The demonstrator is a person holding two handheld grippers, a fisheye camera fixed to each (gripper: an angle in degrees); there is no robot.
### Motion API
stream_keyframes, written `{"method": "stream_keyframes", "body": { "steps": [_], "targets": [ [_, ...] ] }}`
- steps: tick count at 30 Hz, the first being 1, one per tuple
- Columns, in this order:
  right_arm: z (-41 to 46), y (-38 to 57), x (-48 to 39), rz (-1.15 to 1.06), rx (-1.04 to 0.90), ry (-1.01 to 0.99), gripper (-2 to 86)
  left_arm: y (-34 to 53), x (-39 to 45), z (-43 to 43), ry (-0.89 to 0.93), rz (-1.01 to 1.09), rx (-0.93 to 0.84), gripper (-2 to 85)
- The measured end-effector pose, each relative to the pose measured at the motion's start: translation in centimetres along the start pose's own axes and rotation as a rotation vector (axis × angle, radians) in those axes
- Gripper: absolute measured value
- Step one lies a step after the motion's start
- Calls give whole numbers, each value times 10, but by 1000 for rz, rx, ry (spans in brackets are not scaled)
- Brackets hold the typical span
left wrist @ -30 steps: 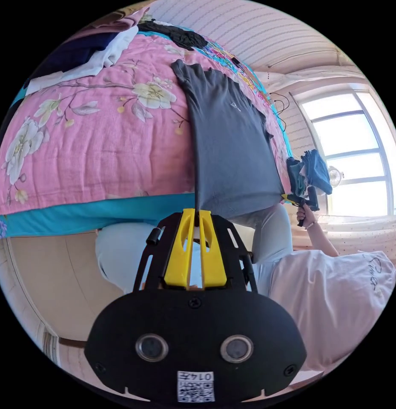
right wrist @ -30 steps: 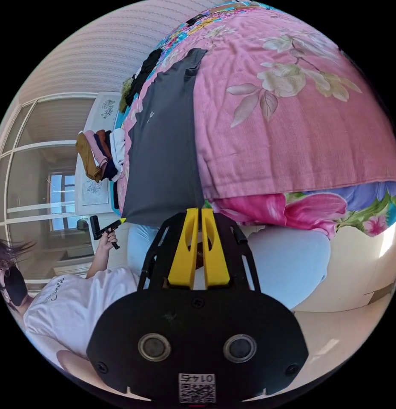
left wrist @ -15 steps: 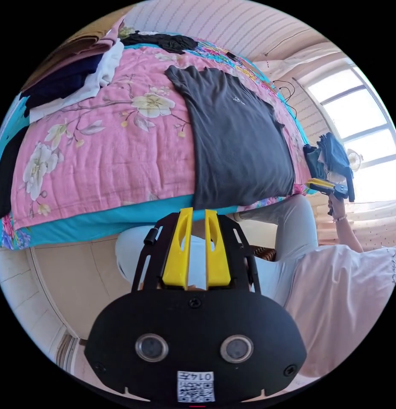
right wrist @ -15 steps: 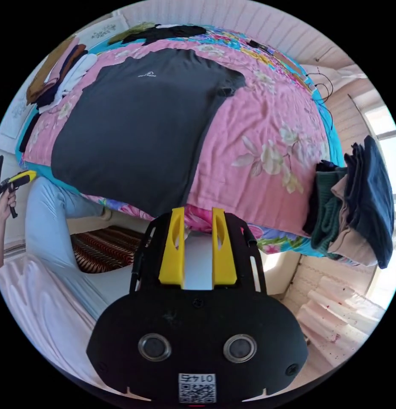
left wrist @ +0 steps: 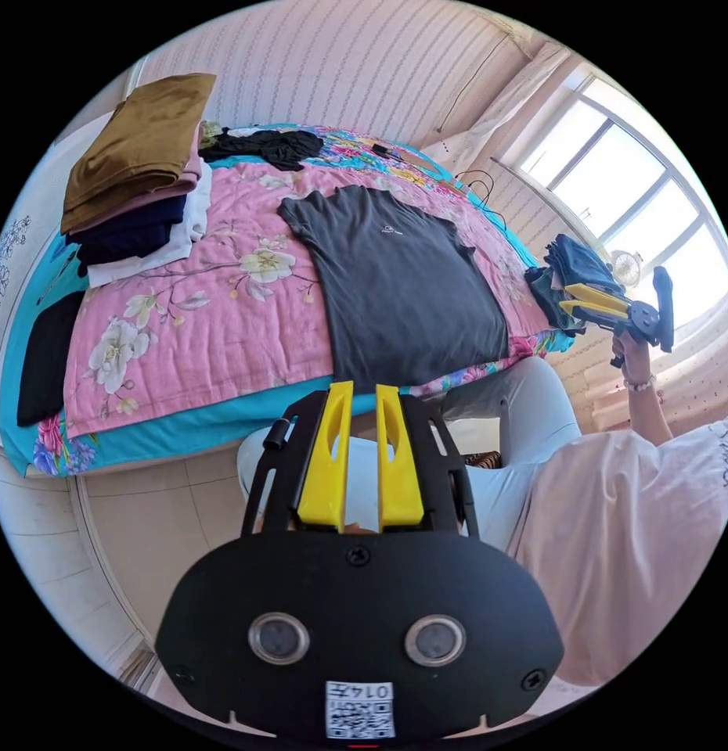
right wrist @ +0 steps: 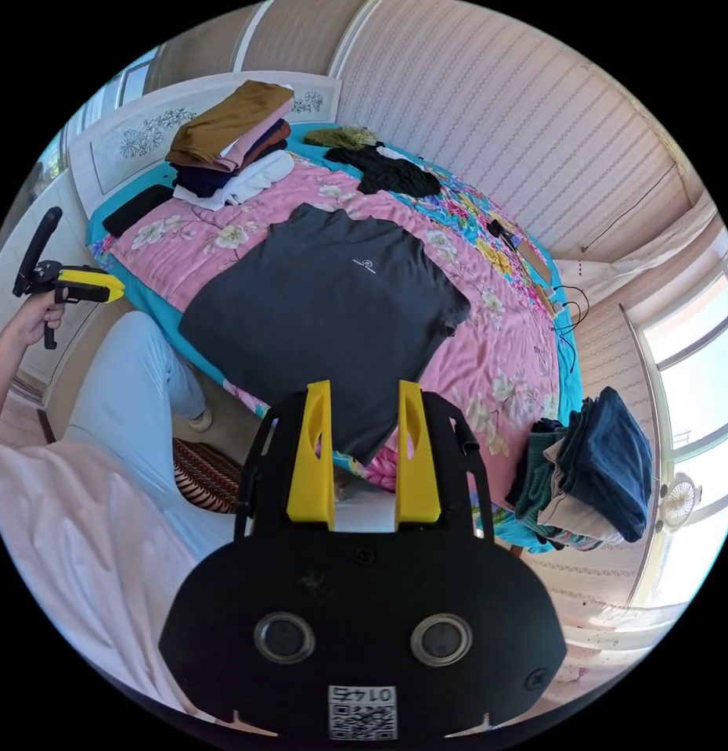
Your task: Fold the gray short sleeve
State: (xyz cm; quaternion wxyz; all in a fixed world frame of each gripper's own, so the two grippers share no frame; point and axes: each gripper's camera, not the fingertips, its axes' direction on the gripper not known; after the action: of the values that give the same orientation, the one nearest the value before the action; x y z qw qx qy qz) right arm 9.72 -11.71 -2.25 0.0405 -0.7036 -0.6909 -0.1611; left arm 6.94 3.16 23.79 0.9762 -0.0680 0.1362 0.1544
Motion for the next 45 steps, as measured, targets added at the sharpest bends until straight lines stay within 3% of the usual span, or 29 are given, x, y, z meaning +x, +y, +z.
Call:
{"method": "stream_keyframes", "body": {
  "steps": [9, 16, 26, 31, 34, 37, 40, 42, 45],
  "targets": [
    [-2, 25, 3, 82, 57, -151, 129, -21, 23, 20, 96, 134, 64, 62],
    [75, 32, 63, 216, -16, -256, 127, -81, 39, 58, 108, 233, 59, 58],
    [215, -58, 228, 551, 118, -375, 89, -362, 119, 197, 139, 530, 2, 48],
    [272, -84, 264, 637, 62, -488, 46, -482, 196, 291, 200, 593, -78, 65],
    [292, -94, 275, 660, 17, -562, 20, -508, 219, 340, 148, 625, -177, 70],
    [300, -102, 288, 704, 6, -621, 13, -520, 225, 400, 110, 645, -391, 54],
    [300, -114, 298, 728, 16, -642, 11, -530, 218, 397, 189, 611, -343, 27],
    [296, -124, 301, 723, 29, -611, 10, -537, 208, 384, 240, 563, -185, 20],
    [302, -143, 305, 738, 13, -560, 9, -539, 197, 406, 242, 525, -239, 28]
  ]
}}
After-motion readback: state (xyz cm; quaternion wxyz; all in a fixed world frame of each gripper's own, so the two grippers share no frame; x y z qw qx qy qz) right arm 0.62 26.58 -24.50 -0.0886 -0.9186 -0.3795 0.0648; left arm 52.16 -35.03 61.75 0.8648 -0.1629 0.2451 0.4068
